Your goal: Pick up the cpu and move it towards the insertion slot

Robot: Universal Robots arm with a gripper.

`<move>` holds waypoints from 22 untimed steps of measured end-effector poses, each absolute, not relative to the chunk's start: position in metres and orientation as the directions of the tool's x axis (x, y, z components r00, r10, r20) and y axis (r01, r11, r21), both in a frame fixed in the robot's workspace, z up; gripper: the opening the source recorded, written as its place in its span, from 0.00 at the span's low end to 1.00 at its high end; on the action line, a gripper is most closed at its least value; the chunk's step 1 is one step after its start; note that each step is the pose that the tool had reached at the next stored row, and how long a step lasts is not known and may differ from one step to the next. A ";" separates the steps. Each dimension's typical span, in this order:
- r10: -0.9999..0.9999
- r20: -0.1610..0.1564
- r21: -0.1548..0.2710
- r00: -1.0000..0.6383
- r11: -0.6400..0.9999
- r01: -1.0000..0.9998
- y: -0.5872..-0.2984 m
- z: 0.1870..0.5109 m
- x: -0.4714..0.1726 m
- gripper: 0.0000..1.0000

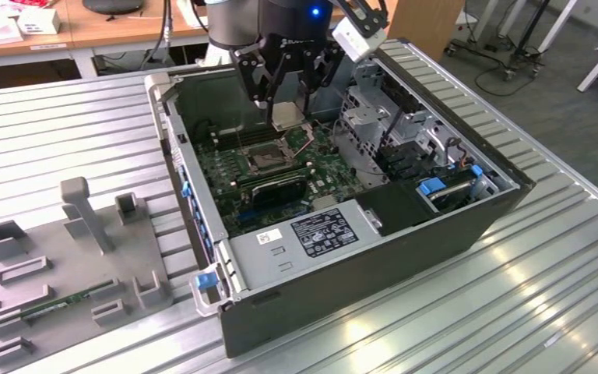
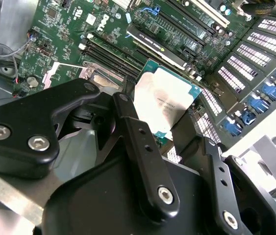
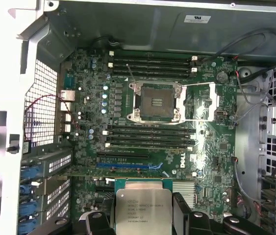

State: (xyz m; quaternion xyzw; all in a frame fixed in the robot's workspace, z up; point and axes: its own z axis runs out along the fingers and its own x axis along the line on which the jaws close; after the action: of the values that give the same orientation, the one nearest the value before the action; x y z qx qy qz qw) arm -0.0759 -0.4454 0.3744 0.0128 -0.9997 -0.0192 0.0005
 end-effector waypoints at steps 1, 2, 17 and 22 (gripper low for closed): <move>-0.026 0.000 0.038 -1.000 0.999 -0.026 -0.445 0.374 -0.076 0.55; -0.026 0.001 0.038 -1.000 0.999 -0.026 -0.445 0.374 -0.076 0.55; -0.026 0.001 0.038 -1.000 0.999 -0.026 -0.418 0.370 -0.076 0.55; -0.026 0.000 0.038 -1.000 0.999 -0.026 -0.405 0.369 -0.076 0.55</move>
State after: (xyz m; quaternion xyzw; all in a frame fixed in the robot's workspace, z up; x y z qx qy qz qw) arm -0.0758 -0.4052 0.3685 0.0129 -0.9997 -0.0192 0.0005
